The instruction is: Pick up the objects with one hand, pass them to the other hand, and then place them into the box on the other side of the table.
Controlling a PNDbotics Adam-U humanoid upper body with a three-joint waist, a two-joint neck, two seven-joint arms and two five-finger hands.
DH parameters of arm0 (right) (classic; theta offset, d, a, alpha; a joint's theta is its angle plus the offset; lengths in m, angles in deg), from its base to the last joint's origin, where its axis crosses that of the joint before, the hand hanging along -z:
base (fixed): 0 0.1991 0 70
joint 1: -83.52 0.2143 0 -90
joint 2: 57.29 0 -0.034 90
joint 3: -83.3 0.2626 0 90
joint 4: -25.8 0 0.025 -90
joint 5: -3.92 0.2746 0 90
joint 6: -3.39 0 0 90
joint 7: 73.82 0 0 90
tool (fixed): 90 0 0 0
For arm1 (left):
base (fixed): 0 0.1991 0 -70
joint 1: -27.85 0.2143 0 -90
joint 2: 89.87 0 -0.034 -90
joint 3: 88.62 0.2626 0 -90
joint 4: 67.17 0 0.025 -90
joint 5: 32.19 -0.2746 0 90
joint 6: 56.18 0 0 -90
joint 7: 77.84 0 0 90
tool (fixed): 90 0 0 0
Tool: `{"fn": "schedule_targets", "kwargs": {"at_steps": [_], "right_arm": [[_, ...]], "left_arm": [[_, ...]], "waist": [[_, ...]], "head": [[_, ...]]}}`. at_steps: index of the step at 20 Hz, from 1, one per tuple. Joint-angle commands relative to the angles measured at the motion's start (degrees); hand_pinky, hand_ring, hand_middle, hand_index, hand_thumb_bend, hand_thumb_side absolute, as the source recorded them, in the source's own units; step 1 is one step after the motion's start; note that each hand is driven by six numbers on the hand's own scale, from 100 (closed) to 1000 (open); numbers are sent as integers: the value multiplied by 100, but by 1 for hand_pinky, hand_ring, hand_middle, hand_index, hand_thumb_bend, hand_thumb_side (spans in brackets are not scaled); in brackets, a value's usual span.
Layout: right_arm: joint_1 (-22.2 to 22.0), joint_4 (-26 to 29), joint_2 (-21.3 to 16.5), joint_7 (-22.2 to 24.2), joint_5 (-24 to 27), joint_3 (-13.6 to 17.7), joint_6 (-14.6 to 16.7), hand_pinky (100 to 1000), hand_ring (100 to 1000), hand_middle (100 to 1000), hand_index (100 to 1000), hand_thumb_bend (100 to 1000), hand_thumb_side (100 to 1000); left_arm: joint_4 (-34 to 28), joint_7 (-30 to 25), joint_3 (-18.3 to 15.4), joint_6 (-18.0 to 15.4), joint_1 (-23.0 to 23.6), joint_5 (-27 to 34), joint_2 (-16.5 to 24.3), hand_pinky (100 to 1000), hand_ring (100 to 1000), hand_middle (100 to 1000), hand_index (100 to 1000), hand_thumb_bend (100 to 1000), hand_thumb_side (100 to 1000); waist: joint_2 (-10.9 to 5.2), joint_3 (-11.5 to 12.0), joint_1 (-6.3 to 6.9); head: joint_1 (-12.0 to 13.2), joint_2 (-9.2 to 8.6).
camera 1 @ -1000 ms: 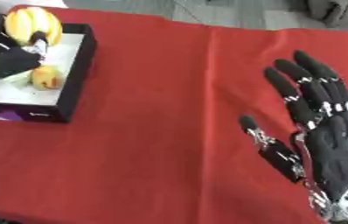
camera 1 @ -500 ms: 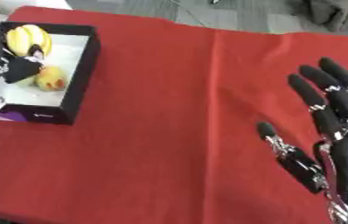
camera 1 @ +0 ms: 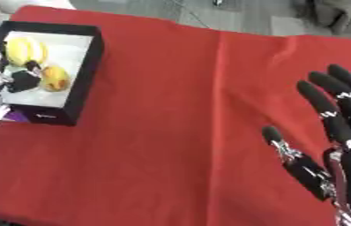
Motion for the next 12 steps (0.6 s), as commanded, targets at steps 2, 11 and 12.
{"fn": "schedule_targets", "kwargs": {"at_steps": [2,11,12], "right_arm": [[43,55,-42,-206,-33,52,-67,819,859,760,823,650,100],[-10,55,-65,-297,26,149,-153,815,862,759,823,649,100],[-20,55,-67,-315,60,183,-186,814,864,760,824,648,100]], "left_arm": [[52,-344,-119,267,-122,-607,121,949,863,778,913,335,403],[-129,-858,-335,474,-162,-1293,77,903,812,770,910,100,467],[-270,-767,-376,478,-150,-1276,96,885,797,766,904,100,537]], "waist": [[-91,-1,36],[-115,19,42],[-123,24,44]], "head": [[17,-47],[-88,-3],[-136,6]]}}
